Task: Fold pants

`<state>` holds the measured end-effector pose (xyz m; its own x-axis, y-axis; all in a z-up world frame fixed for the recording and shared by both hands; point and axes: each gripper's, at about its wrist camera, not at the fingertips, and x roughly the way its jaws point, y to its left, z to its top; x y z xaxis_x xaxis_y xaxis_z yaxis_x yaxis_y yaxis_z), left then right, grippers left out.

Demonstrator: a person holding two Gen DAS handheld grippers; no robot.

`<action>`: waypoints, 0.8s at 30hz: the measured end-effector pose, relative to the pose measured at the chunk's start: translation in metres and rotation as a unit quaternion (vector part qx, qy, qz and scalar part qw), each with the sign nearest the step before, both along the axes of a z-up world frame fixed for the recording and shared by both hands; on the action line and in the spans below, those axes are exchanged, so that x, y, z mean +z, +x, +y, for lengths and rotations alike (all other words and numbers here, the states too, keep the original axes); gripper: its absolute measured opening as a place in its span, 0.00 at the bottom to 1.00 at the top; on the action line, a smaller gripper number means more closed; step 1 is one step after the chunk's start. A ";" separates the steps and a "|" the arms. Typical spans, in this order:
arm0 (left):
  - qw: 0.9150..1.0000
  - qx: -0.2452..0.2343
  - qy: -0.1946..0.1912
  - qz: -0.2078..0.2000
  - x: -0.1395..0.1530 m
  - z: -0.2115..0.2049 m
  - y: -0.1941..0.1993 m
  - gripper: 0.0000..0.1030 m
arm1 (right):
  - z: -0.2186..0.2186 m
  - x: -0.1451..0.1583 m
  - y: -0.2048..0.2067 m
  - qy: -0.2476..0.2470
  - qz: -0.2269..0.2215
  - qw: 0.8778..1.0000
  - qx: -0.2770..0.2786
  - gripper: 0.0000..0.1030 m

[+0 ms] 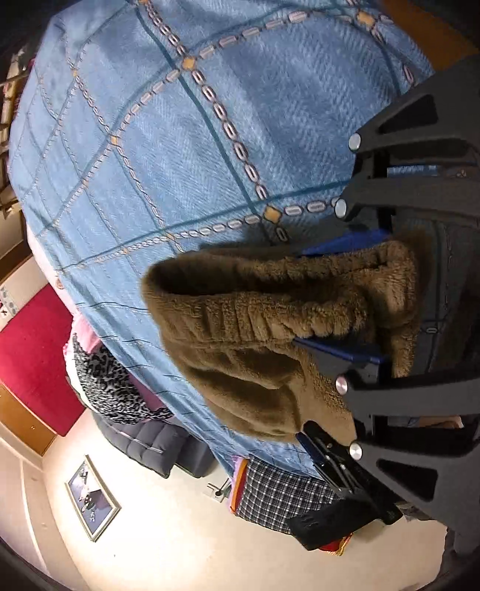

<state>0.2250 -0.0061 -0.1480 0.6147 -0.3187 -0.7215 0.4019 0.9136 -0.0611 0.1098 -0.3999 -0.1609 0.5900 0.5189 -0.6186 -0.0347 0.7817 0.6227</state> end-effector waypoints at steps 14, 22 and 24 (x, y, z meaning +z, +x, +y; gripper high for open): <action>1.000 -0.029 -0.008 -0.001 0.012 -0.016 -0.010 0.65 | 0.029 0.023 -0.002 -0.052 -0.018 0.998 0.032 0.24; 0.999 -0.030 -0.012 0.012 0.008 -0.008 -0.010 0.66 | 0.033 0.057 -0.026 -0.097 -0.038 0.993 0.057 0.16; 0.999 -0.038 0.002 0.008 0.004 -0.008 -0.015 0.66 | 0.040 0.041 -0.027 -0.130 -0.014 0.990 0.063 0.16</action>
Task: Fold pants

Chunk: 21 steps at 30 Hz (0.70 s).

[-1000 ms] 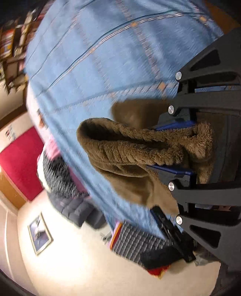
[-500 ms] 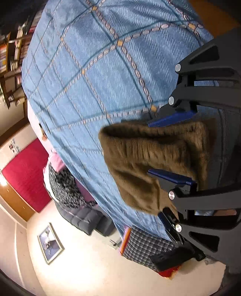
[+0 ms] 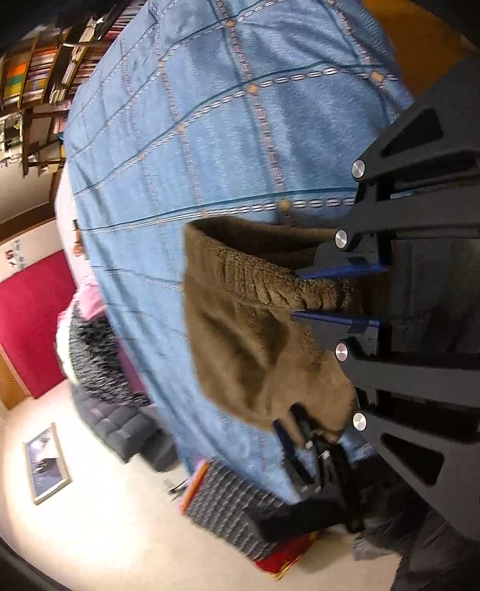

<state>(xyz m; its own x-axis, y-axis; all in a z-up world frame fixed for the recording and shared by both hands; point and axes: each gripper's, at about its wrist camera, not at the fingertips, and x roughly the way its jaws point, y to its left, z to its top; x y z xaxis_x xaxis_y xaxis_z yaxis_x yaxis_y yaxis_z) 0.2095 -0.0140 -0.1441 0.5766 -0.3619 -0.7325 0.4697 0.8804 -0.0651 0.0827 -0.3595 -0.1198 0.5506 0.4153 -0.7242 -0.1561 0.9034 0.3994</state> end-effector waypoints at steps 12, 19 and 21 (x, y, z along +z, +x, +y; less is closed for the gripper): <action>1.000 -0.008 0.020 -0.014 -0.014 -0.004 -0.007 0.69 | -0.008 0.006 0.000 -0.032 -0.044 0.997 -0.046 0.42; 1.000 0.018 -0.005 -0.012 0.014 -0.004 0.003 0.69 | 0.014 0.026 0.033 -0.001 -0.100 0.994 -0.047 0.48; 0.999 0.028 -0.017 -0.020 0.027 -0.002 0.010 0.69 | 0.020 0.024 0.046 0.004 -0.101 0.994 -0.049 0.48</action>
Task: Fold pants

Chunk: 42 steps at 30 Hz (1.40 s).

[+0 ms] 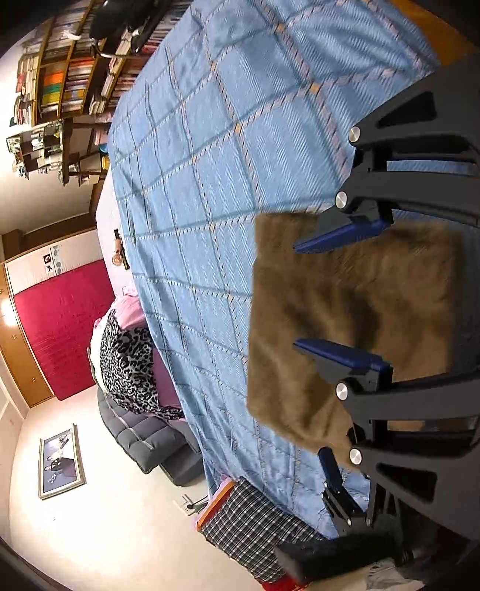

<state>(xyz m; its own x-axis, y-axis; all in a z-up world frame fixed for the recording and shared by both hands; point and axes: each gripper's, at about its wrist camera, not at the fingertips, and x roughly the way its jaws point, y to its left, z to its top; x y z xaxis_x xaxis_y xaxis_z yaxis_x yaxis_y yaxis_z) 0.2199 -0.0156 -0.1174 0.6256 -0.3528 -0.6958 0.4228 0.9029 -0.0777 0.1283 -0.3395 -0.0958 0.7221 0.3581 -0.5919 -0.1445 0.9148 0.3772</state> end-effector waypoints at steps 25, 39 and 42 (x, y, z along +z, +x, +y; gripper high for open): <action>0.983 0.146 -0.047 0.103 -0.049 0.025 0.124 0.70 | 0.002 -0.086 0.059 -0.049 0.025 0.998 -0.027 0.51; 0.979 0.190 0.003 0.067 -0.017 0.042 0.113 0.74 | -0.001 -0.083 0.055 -0.032 0.046 0.998 -0.034 0.55; 0.978 0.196 0.014 0.073 -0.025 0.044 0.121 0.74 | 0.000 -0.082 0.054 -0.035 0.046 0.998 -0.034 0.55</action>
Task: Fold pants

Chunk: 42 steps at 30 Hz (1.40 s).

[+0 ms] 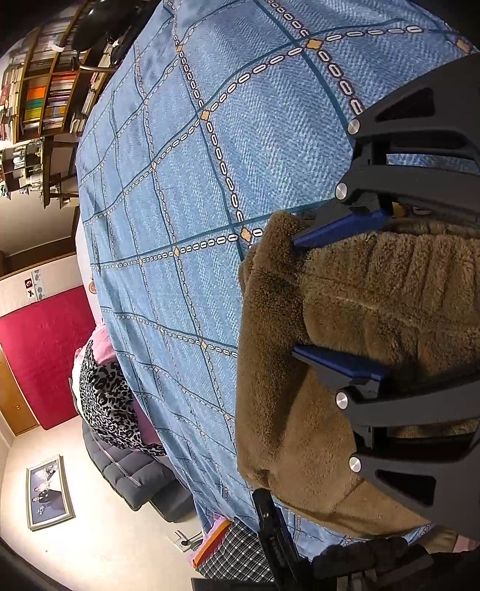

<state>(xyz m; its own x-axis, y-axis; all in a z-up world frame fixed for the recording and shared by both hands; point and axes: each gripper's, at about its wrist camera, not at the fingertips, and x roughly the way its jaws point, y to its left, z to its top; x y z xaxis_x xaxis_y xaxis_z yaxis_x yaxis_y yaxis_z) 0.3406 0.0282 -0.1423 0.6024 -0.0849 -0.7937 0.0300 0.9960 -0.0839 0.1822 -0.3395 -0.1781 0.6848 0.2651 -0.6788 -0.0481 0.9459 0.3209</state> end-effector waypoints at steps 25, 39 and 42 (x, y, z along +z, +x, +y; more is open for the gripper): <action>1.000 0.021 0.001 0.019 -0.016 0.007 0.007 0.80 | 0.001 0.000 0.002 -0.002 0.000 1.000 -0.001 0.55; 1.000 0.008 0.029 0.000 -0.002 0.011 -0.051 0.79 | -0.001 0.000 0.002 0.000 0.000 1.000 -0.001 0.55; 1.000 0.008 0.028 0.006 -0.007 0.017 -0.068 0.79 | -0.002 0.000 0.003 0.001 0.002 1.000 -0.001 0.55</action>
